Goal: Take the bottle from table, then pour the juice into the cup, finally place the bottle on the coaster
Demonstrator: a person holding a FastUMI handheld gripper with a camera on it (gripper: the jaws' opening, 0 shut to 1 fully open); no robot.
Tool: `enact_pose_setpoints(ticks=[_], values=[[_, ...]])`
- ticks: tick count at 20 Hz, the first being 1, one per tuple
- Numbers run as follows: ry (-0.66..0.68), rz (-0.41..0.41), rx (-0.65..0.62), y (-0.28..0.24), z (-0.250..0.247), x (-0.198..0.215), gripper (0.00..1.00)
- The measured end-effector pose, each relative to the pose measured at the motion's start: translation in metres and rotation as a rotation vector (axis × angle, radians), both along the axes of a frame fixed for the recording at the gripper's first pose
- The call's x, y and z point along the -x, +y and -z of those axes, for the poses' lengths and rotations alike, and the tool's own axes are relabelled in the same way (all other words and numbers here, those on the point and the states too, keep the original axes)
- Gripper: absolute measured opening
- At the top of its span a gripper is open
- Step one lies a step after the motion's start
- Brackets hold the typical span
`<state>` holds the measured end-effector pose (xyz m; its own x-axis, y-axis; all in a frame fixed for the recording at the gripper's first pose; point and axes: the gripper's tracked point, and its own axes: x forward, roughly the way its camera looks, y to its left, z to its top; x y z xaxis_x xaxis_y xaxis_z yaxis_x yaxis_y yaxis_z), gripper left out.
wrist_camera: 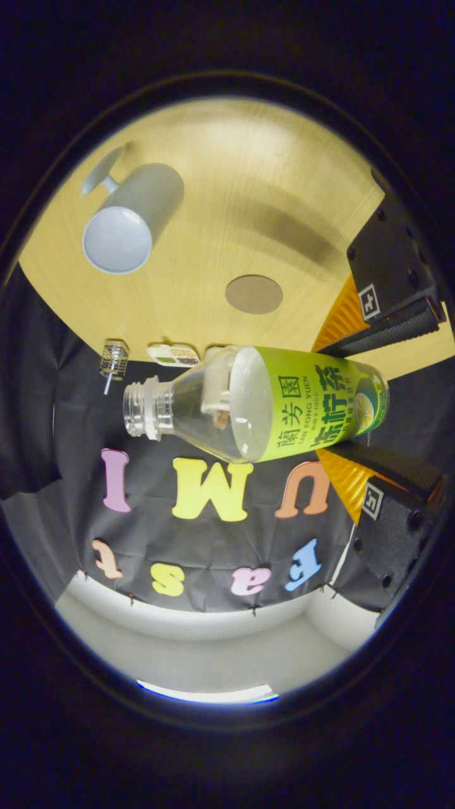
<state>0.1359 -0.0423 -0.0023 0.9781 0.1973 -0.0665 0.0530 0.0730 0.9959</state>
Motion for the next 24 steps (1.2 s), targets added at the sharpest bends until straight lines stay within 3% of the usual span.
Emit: enact_pose_setpoints(ticks=[7,24], values=[[-0.033,0.020,-0.211,-0.021,-0.013,-0.009,0.78],[-0.043,0.018,-0.377,-0.033,-0.018,-0.008,0.77]])
